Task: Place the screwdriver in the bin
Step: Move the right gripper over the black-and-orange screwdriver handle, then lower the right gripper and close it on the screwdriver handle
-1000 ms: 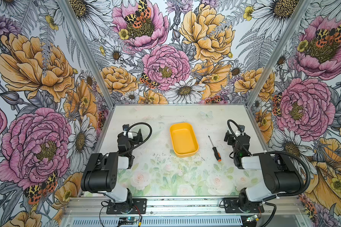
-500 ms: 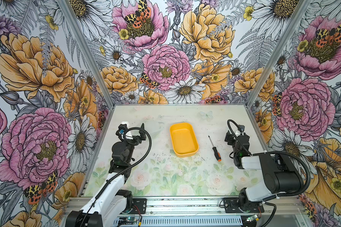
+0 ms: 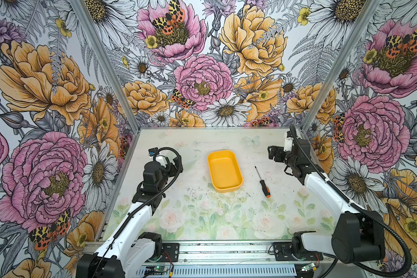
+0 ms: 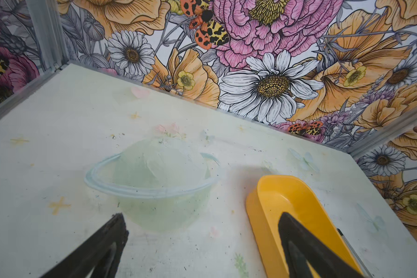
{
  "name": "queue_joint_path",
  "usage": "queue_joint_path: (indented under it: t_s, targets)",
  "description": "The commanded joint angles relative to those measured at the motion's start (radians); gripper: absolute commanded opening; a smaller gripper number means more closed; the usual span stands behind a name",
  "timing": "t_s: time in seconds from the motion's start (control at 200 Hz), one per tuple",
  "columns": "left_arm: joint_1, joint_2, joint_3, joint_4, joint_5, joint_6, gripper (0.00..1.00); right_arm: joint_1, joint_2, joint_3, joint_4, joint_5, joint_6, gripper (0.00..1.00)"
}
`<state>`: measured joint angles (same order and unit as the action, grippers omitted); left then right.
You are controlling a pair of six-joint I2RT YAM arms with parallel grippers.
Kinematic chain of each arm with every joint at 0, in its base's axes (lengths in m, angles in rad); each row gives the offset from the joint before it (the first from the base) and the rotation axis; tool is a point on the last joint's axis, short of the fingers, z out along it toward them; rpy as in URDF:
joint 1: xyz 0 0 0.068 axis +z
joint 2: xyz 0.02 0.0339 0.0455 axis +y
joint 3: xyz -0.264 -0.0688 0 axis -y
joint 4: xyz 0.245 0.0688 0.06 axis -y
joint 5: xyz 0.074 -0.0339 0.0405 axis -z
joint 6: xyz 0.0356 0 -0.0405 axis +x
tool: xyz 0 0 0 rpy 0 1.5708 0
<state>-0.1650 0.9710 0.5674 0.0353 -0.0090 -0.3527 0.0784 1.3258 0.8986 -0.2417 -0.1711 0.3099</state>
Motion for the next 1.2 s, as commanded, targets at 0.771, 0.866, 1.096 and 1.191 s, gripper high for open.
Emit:
queue_joint_path:
  t_s: [0.771,0.866,1.096,1.191]
  targets:
    - [-0.001,0.264,0.187,-0.235,0.152,-0.117,0.99,0.200,0.109,-0.039,-0.478,0.143,0.110,0.68]
    - [-0.005,0.276,0.191,-0.233,0.155,-0.117,0.99,0.207,0.147,-0.027,-0.478,0.144,0.107,0.62]
    - [-0.007,0.288,0.196,-0.230,0.165,-0.114,0.99,0.228,0.200,-0.012,-0.478,0.162,0.107,0.56]
    - [-0.007,0.292,0.196,-0.229,0.167,-0.113,0.99,0.227,0.206,-0.006,-0.476,0.174,0.103,0.56]
